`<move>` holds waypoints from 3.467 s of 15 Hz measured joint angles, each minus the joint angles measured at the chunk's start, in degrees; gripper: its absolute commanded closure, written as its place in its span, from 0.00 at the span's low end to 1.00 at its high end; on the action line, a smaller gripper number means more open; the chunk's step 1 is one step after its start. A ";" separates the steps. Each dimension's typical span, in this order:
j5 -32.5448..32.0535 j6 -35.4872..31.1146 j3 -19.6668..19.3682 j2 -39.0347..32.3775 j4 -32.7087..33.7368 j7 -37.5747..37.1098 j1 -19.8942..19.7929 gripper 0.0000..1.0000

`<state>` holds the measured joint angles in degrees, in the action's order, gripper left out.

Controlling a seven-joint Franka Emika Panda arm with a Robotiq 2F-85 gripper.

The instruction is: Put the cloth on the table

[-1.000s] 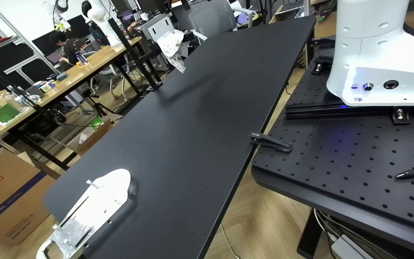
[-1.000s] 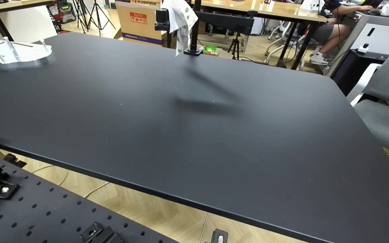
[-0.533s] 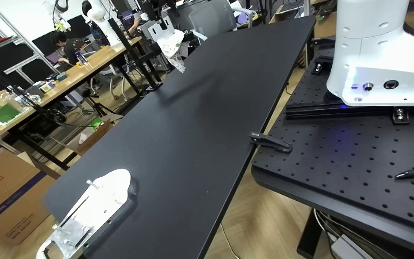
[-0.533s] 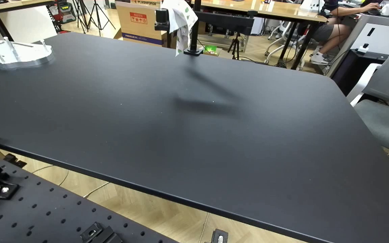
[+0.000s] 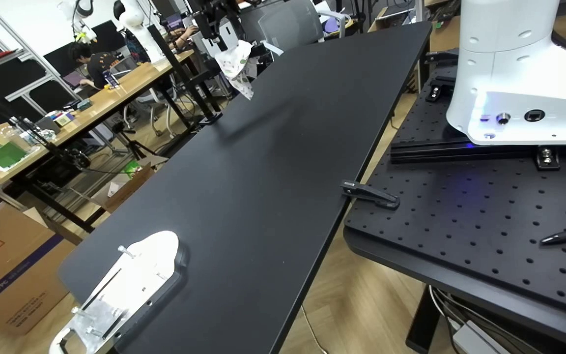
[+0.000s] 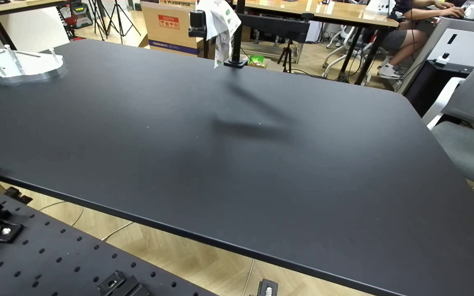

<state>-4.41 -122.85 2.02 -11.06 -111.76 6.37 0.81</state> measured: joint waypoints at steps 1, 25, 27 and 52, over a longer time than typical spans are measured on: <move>0.00 0.00 -0.04 -0.19 0.01 0.00 0.00 0.22; 3.61 1.07 -2.75 4.05 0.80 -1.40 -2.11 0.99; 4.71 1.04 -4.04 7.51 -0.30 -2.51 -3.36 0.99; 5.66 -13.01 -10.85 -1.15 -12.07 -19.55 -8.22 0.19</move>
<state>1.25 -135.86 -8.84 -12.21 -123.83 -13.17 -7.41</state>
